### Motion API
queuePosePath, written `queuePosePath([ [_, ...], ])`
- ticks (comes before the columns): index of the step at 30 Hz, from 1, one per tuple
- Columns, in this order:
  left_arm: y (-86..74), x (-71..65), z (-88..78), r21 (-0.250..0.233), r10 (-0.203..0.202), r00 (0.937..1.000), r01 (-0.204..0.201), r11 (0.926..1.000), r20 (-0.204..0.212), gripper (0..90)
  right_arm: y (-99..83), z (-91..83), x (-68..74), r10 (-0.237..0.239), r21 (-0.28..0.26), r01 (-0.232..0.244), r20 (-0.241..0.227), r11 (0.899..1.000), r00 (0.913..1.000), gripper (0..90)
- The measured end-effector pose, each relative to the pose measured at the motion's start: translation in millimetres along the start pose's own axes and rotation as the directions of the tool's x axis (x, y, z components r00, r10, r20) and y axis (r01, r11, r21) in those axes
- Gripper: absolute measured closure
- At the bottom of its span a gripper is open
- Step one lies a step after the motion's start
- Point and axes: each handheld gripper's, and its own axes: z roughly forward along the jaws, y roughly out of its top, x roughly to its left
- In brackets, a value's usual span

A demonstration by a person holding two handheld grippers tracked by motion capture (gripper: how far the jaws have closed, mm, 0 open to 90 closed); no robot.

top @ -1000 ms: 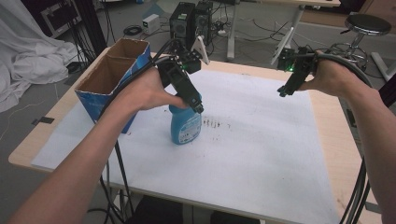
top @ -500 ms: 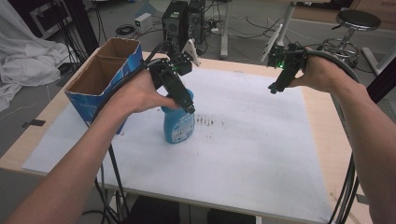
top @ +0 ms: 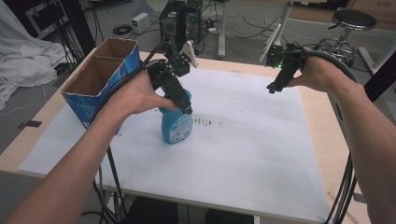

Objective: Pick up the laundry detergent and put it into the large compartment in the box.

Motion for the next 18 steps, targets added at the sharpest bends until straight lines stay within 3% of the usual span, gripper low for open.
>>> queuePosePath([
  [18,0.3,-1.0,1.0,0.005,-0.004,1.0,0.004,1.0,-0.001,23.1,-0.7,-0.8,0.4,0.005,0.009,-0.005,0.004,1.0,1.0,12.9],
])
